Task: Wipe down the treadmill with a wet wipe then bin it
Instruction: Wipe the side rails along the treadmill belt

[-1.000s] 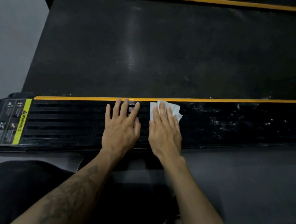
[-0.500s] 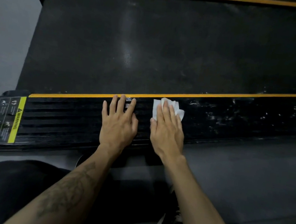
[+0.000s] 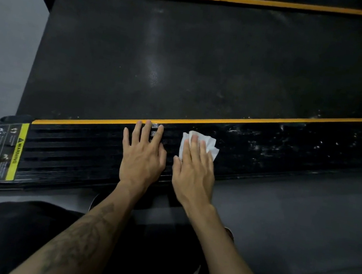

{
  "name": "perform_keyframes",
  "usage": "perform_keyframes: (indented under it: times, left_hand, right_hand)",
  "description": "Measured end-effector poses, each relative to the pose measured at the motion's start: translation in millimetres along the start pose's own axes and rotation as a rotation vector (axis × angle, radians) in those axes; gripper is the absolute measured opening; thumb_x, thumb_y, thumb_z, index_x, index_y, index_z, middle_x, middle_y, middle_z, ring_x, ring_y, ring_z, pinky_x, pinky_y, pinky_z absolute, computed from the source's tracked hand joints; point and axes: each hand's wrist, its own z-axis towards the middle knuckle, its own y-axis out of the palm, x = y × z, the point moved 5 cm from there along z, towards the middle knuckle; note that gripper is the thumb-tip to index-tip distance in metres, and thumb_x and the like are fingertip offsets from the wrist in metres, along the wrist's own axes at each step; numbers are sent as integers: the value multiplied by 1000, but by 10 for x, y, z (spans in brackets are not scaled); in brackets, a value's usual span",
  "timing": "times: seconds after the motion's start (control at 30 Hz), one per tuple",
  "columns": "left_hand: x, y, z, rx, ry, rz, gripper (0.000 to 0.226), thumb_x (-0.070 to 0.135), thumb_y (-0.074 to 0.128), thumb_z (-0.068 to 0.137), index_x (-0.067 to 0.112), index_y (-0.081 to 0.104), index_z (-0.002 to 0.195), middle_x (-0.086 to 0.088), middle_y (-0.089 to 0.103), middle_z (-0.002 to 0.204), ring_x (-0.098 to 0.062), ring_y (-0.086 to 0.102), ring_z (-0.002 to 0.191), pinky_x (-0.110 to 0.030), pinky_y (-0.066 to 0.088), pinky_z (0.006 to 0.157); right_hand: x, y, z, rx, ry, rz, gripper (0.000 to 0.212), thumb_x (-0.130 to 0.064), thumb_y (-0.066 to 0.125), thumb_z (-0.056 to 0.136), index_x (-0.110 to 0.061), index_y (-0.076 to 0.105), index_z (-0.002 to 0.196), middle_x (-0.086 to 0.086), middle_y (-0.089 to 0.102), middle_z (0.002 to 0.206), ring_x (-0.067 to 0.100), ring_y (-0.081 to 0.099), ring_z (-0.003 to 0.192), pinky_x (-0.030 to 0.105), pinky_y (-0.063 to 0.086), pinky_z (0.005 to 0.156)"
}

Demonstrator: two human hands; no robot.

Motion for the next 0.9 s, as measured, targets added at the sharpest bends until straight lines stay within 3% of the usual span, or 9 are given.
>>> perform_keyframes:
  times: [0.17, 0.27, 0.47, 0.63, 0.73, 0.9]
  left_hand:
    - [0, 3, -7, -7, 5, 0, 59, 38, 30, 100, 18, 45, 153, -18, 40, 159, -36, 30, 151, -64, 20, 123]
    - [11, 2, -6, -18, 7, 0, 59, 38, 29, 100, 18, 44, 154, -18, 39, 159, -36, 29, 152, -65, 18, 123]
    - [19, 6, 0, -13, 15, -3, 59, 37, 31, 100, 16, 45, 154, -19, 40, 159, -37, 29, 151, -66, 19, 122]
    - [19, 3, -5, -6, 17, -3, 59, 36, 33, 99, 16, 46, 153, -19, 40, 158, -37, 30, 151, -67, 20, 121]
    - [17, 12, 2, -6, 13, -11, 59, 36, 32, 99, 16, 46, 153, -19, 40, 158, -37, 29, 151, -67, 19, 122]
    - [19, 21, 2, -12, 13, 0, 59, 36, 31, 99, 16, 45, 153, -19, 40, 158, -37, 29, 151, -67, 20, 121]
  right_hand:
    - [218, -47, 124, -22, -11, -11, 69, -45, 8, 103, -15, 27, 162, 4, 14, 171, 21, 11, 158, 45, 16, 128]
    - [210, -45, -95, 19, 84, -46, 68, -45, 14, 105, -8, 29, 160, 10, 18, 169, 26, 16, 157, 47, 21, 127]
    - [136, -24, 51, -4, -62, -11, 65, -44, 16, 105, -13, 28, 161, 5, 16, 170, 23, 15, 157, 44, 17, 127]
    - [179, -17, -177, 22, 73, -43, 68, -46, 17, 105, -8, 27, 160, 10, 15, 170, 25, 13, 158, 46, 21, 127]
    - [42, 14, -172, 15, 9, -11, 68, -47, 21, 104, -8, 30, 160, 10, 19, 169, 27, 17, 157, 46, 20, 127]
    - [230, -47, 51, 3, 13, -1, 70, -50, 8, 104, -13, 24, 162, 4, 12, 170, 22, 10, 158, 45, 16, 128]
